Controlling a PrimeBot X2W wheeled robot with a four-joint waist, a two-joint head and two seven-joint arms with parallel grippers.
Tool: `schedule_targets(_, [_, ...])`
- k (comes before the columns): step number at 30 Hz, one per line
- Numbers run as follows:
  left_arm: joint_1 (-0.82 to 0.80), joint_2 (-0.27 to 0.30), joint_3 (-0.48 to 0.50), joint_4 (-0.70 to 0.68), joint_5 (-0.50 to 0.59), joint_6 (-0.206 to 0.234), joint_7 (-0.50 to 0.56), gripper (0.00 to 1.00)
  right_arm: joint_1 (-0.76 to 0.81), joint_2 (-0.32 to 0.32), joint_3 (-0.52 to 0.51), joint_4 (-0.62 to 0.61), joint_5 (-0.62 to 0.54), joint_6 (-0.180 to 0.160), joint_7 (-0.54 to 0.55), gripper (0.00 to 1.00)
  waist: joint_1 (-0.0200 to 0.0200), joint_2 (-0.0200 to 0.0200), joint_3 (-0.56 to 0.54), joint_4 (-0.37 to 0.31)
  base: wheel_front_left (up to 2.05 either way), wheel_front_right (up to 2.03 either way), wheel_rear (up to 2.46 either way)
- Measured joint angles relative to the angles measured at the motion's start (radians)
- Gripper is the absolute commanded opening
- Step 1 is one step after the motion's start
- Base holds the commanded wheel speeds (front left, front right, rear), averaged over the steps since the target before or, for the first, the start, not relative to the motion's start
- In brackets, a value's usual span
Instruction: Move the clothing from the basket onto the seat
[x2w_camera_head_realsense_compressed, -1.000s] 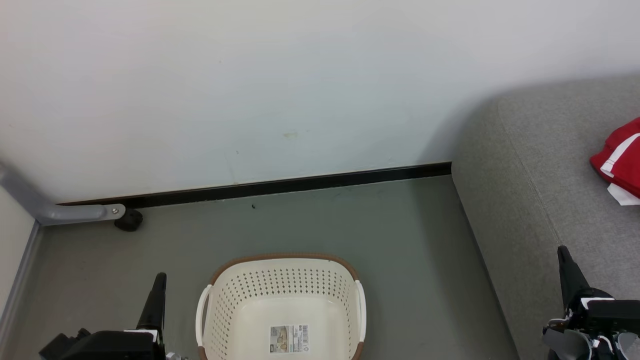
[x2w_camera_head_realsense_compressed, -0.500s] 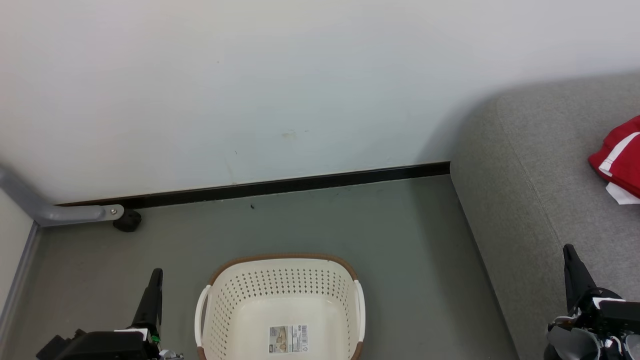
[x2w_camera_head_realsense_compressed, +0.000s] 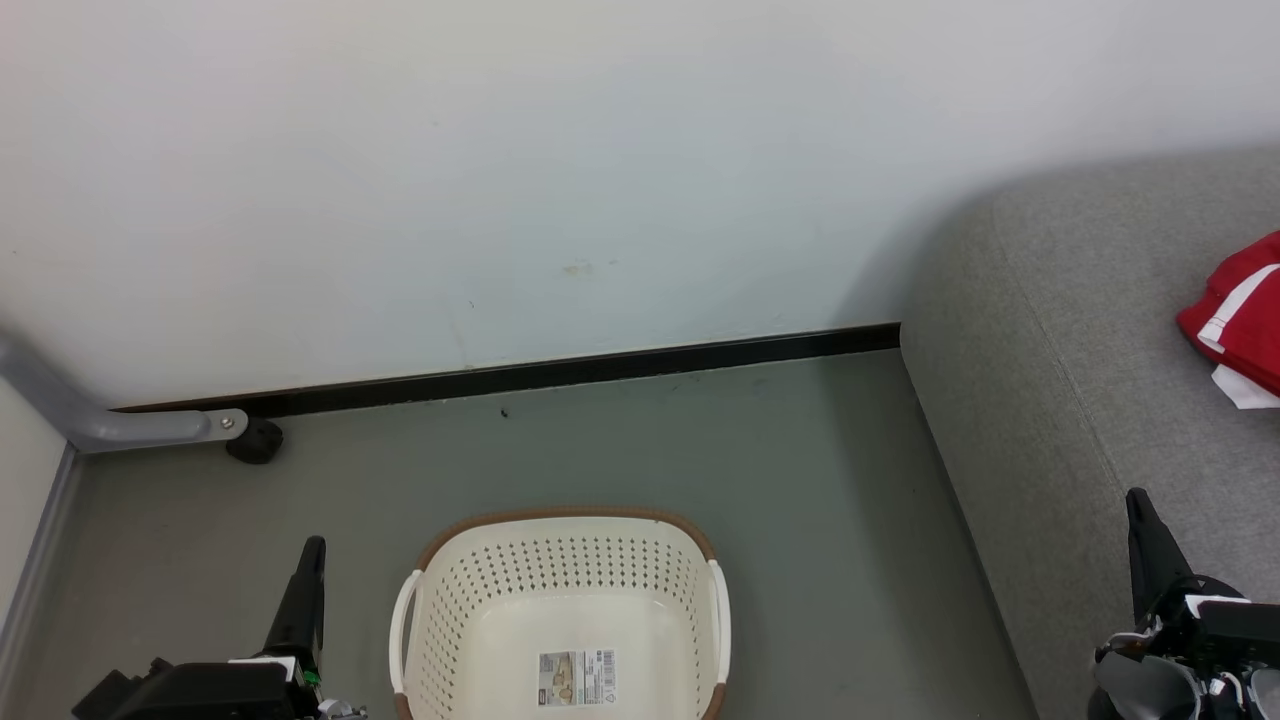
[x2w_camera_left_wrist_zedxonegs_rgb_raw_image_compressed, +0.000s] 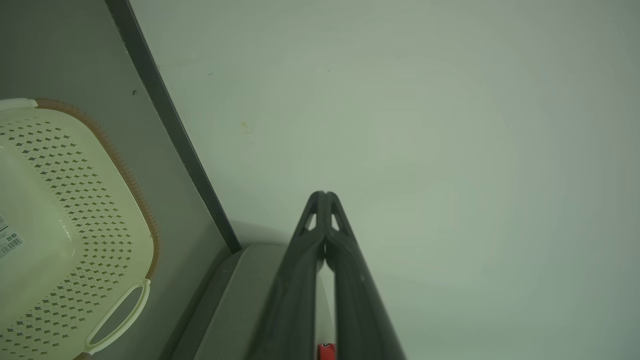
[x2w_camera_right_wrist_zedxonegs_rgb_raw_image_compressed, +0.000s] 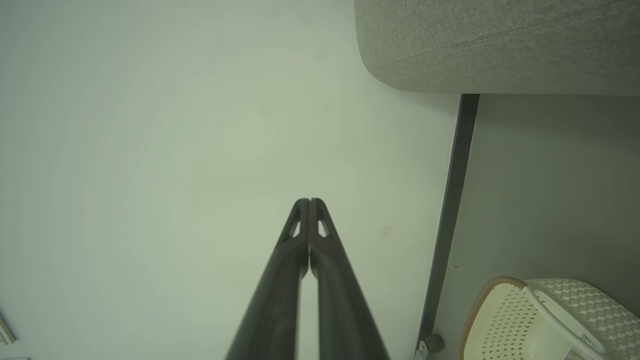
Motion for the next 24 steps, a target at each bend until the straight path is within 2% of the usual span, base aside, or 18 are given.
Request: schedule_targets(24, [0.0, 0.0, 0.0, -0.002, -0.013, 0.0, 0.0, 0.0, 0.0, 0.0, 0.0, -0.001, 0.001, 0.0, 0.0, 0.0, 0.0, 0.0, 0.0, 0.0, 0.0, 0.0, 0.0])
